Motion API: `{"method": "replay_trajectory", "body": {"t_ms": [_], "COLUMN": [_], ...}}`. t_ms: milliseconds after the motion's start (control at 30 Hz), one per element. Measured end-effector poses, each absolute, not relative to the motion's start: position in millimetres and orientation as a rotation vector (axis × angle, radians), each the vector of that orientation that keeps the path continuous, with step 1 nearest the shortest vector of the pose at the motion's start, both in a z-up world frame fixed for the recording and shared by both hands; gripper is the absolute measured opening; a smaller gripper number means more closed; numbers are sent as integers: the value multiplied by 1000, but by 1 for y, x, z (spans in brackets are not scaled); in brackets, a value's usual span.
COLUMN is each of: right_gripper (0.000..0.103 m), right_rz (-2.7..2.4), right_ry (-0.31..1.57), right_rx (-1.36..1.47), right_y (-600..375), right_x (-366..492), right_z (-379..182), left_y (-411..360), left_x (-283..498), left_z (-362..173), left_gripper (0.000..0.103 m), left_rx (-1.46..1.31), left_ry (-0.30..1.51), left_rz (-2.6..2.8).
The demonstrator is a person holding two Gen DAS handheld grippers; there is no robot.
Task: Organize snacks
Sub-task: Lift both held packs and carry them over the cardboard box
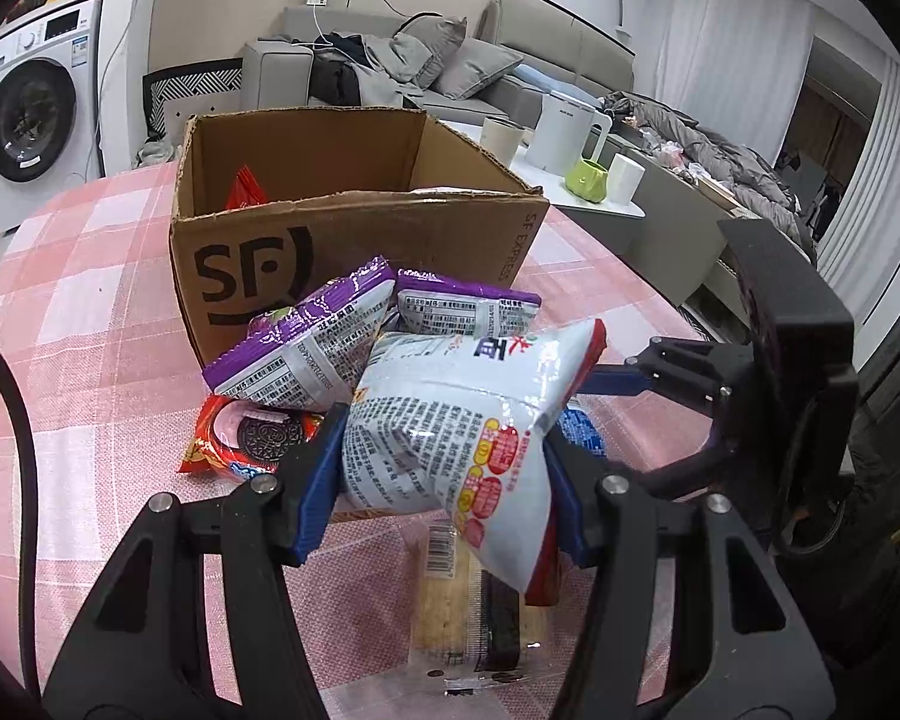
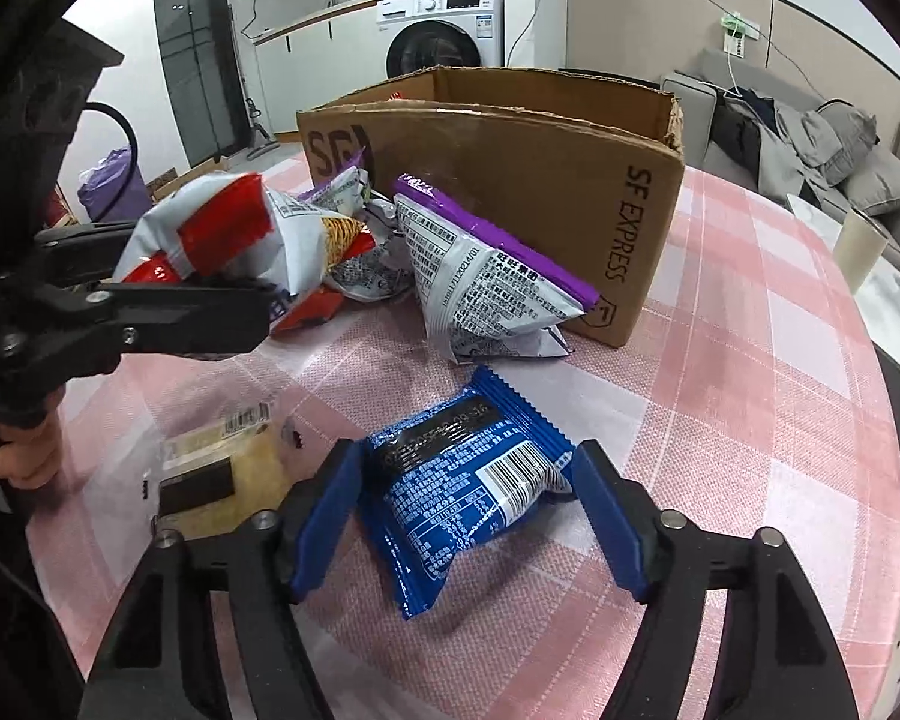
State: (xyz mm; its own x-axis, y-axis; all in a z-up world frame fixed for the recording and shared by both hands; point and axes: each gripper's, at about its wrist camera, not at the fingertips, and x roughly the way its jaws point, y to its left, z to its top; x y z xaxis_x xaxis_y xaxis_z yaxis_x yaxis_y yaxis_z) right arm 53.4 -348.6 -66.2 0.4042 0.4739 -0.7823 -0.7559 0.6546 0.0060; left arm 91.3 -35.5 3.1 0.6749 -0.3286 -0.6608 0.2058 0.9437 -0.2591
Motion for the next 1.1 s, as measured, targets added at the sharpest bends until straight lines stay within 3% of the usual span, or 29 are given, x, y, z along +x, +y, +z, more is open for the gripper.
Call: {"method": "replay_trajectory", "body": {"t_ms": [300,1100], "right_gripper": [47,46], "right_rz": [869,947], "right_ry": [811,649], "right_rx": [-399,-270], "right_y": [-349,-366], "right_x": [38,20], "right_z": [-66,4], "left_y": [-34,-22], "left_x": [92,65], "left_z": [5,30], "left_gripper": [56,56], "left_rx": [-176,-188], "left_ry": [769,695], "left_rz": [-296,-291]}}
